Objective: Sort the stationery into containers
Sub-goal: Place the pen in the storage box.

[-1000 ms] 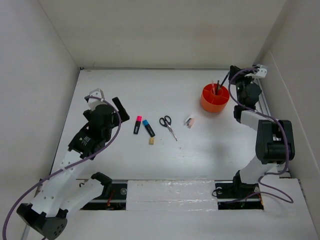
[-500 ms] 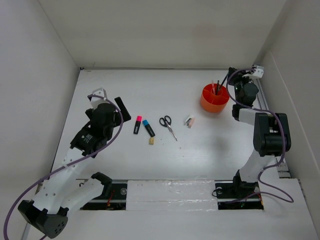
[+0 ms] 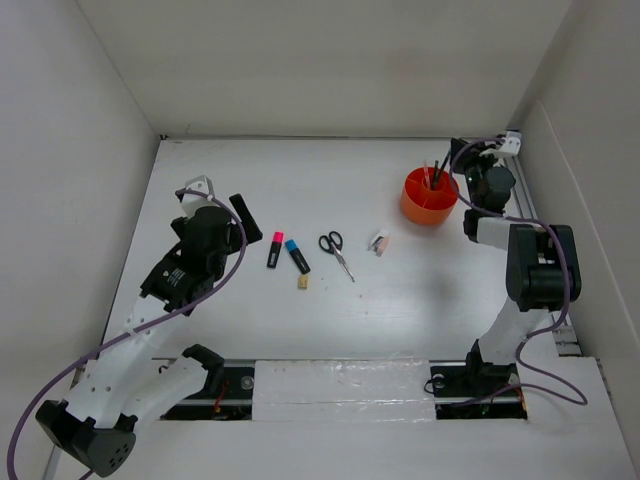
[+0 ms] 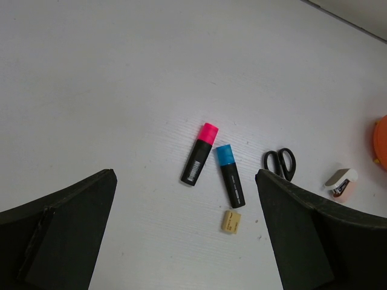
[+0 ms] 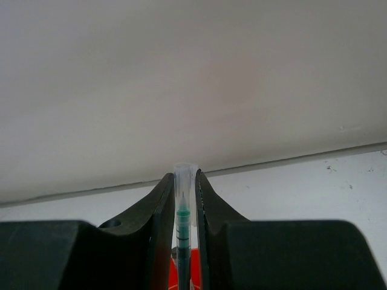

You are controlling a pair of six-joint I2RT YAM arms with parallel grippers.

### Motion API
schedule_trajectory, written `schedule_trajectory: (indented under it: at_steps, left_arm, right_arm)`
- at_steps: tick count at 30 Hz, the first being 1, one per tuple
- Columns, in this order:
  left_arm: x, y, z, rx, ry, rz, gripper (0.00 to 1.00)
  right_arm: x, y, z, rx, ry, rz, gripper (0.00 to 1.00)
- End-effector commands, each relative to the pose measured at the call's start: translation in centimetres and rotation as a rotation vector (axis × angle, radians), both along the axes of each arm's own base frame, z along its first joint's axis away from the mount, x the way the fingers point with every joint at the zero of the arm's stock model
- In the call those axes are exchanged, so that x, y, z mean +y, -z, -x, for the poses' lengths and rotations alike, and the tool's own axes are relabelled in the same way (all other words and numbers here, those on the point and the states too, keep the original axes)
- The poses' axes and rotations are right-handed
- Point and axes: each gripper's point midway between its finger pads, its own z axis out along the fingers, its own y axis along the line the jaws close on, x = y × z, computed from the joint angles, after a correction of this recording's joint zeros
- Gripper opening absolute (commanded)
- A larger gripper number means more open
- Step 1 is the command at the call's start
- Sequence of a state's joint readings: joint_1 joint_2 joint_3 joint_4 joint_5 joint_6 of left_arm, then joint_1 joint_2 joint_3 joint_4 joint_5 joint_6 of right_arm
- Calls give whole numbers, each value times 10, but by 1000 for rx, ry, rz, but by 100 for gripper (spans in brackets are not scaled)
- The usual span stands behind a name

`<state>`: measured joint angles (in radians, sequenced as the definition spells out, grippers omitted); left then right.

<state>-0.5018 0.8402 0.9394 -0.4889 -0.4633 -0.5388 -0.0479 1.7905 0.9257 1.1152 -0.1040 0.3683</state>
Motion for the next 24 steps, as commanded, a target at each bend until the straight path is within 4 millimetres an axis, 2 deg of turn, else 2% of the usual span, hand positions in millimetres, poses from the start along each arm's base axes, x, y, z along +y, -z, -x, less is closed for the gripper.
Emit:
schedule_trajectory:
  at_steps: [1, 2, 5, 7, 9, 10, 11, 12, 13, 14, 18, 19, 20, 21, 23, 24]
  left_arm:
    - [-1, -18, -4, -57, 3, 22, 100]
    - [-1, -18, -4, -57, 3, 22, 100]
    - [-1, -18, -4, -57, 3, 22, 100]
    - [-1, -18, -4, -57, 3, 22, 100]
    - [-1, -18, -4, -57, 3, 22, 100]
    - [-1, -18, -4, -57, 3, 22, 100]
    - [-1, -18, -4, -57, 3, 22, 100]
    - [-1, -18, -4, -57, 3, 22, 100]
    - [-1, -18, -4, -57, 3, 22, 100]
    - [-1, -18, -4, -57, 3, 22, 100]
    - [-2, -15, -5, -49, 3, 18, 100]
    - [-2, -15, -5, -49, 3, 18, 100]
    - [0, -11, -5, -34, -6, 4, 100]
    - [0, -9, -7, -26, -6, -1, 100]
    - [-1, -6, -8, -16, -6, -6, 100]
    - [-2, -2, -9, -4, -6, -12, 100]
  right_arm:
    - [3, -7, 6, -36, -27, 29, 5]
    - [3, -7, 6, -36, -27, 29, 5]
    - [3, -2, 10, -23, -27, 28, 19]
    - [3, -4, 13, -25, -27, 28, 41]
    - [2, 0, 14, -16, -18, 25, 53]
    - [2, 0, 16, -16, -18, 25, 65]
    - [2, -3, 17, -27, -21, 17, 69]
    - [3, -7, 20, -37, -23, 8, 81]
    - [3, -2, 21, -27, -23, 7, 96]
    - [0, -13, 23, -54, -7, 4, 100]
    - [-3, -31, 36, -46, 62, -24, 100]
    - [0, -40, 38, -45, 78, -35, 100]
    - [-1, -62, 45, -65, 102, -46, 100]
    - [-11, -46, 45, 38, 184, -62, 100]
    - [0, -82, 51, 67, 242, -85, 100]
    - [4, -59, 55, 217, 283, -58, 100]
